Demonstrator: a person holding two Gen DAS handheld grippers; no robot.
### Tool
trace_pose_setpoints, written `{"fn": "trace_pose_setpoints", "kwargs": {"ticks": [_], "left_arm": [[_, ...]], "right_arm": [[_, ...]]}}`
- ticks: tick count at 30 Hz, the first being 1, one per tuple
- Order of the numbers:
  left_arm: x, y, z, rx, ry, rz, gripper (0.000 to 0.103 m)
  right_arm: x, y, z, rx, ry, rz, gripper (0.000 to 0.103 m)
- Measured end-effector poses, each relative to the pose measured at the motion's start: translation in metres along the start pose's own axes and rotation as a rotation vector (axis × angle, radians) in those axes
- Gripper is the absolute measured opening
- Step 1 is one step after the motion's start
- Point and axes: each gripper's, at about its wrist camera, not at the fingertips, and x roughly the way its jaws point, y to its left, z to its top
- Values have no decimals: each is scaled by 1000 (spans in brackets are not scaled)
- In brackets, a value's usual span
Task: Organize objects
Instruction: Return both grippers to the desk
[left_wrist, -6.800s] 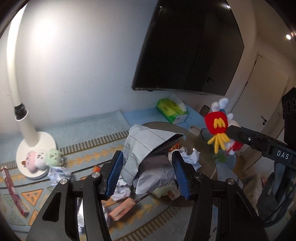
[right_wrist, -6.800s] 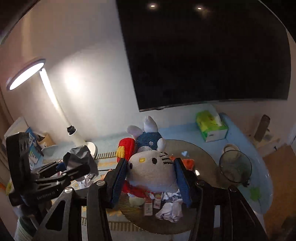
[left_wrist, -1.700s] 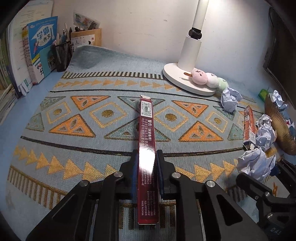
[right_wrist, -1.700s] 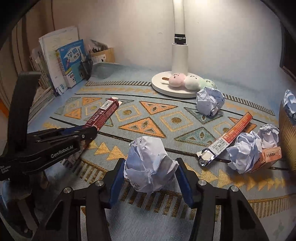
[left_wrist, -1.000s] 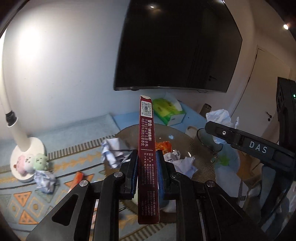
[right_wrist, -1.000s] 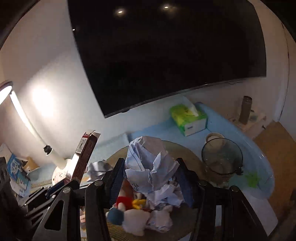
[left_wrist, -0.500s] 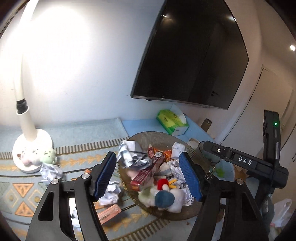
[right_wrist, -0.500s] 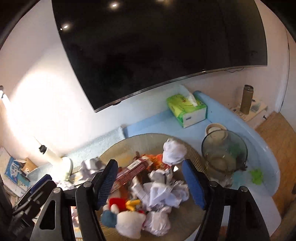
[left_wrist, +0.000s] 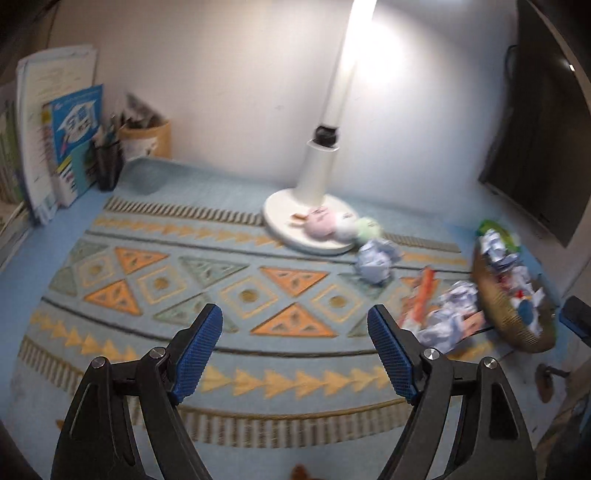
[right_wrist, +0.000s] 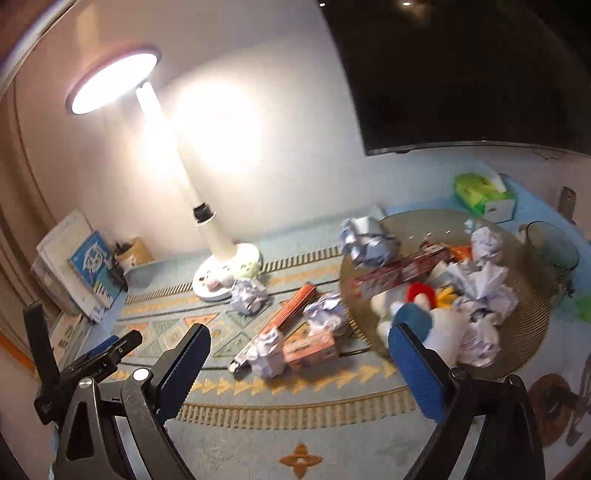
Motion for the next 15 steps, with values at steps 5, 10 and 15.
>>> {"fn": "trace_pose_setpoints", "kwargs": {"ticks": [5, 10, 15], "left_arm": [[23, 35, -33, -12, 41, 59, 80], [37, 27, -38, 31, 103, 72, 81], [43, 29, -39, 27, 140, 62, 90]], "right_arm": [[55, 21, -45, -98, 82, -76, 97], [81, 9, -57, -56, 128, -119, 97], [91, 6, -56, -47, 179, -119, 97]]}}
